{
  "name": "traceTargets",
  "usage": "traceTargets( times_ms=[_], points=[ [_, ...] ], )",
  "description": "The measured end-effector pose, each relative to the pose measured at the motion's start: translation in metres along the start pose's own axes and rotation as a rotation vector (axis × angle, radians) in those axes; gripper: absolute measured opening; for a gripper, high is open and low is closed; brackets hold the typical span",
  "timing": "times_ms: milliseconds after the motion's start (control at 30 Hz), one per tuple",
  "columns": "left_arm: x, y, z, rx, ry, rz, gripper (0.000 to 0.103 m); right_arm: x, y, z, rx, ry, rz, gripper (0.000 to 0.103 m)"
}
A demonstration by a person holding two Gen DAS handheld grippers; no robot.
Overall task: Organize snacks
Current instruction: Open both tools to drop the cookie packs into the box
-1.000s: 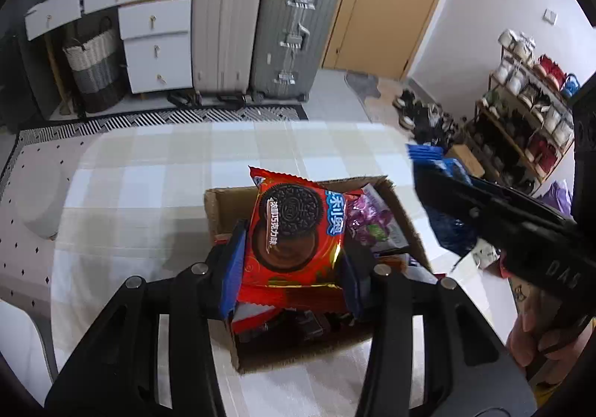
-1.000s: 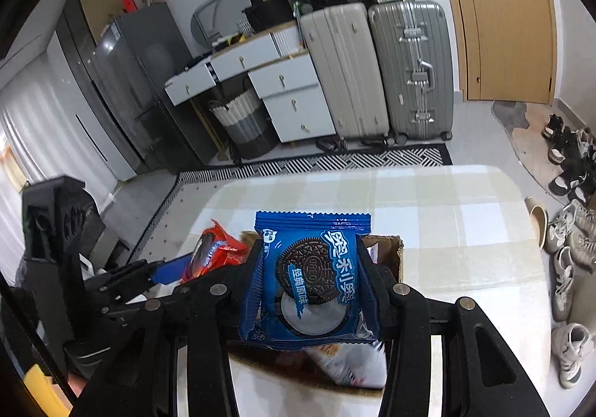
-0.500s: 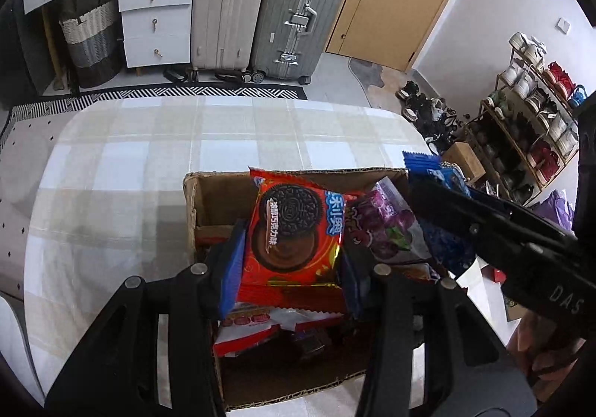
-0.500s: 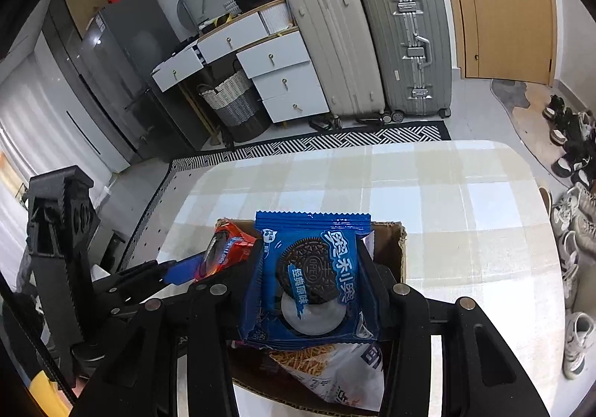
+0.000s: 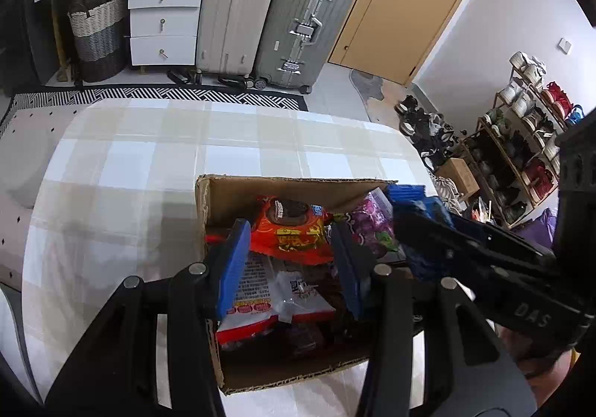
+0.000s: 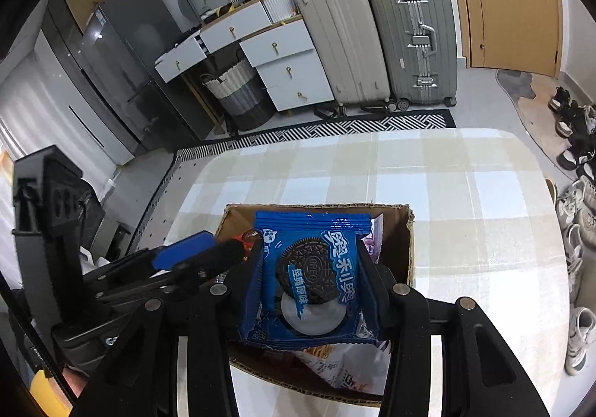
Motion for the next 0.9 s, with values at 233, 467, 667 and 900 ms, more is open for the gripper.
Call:
traceTargets(
  times_ms=[233, 467, 667, 900],
  points=[
    [-0.011, 0.001, -0.003, 0.010, -0.014, 0.025, 0.045, 0.006, 0.006, -0.001, -0.020, 0.008, -0.036, 0.049],
    [-0.025, 0.007, -0.004, -0.009, -0.008, 0.018, 0.047, -0.004, 0.008, 0.000, -0.019, -0.005, -0.062, 0.051],
    [-0.054, 0.007, -0.010, -0.005, -0.039, 0.025, 0.056, -0.034, 0.015, -0.002, -0.031, -0.057, -0.071, 0.051],
    [-0.113, 0.010, -0.032, -0.022, -0.125, 0.089, 0.077, -0.085, 0.034, -0.016, -0.061, -0.136, -0.071, 0.051]
  ],
)
Point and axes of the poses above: each gripper's, at about its wrist camera, not at the fingertips, and x roughly the way its jaws point, y to its left, z to its top, the point moved 2 cm from there along x, roughly the way its jaws point, and after that the axes turned 6 degrees about z, right-handed, at the moved point
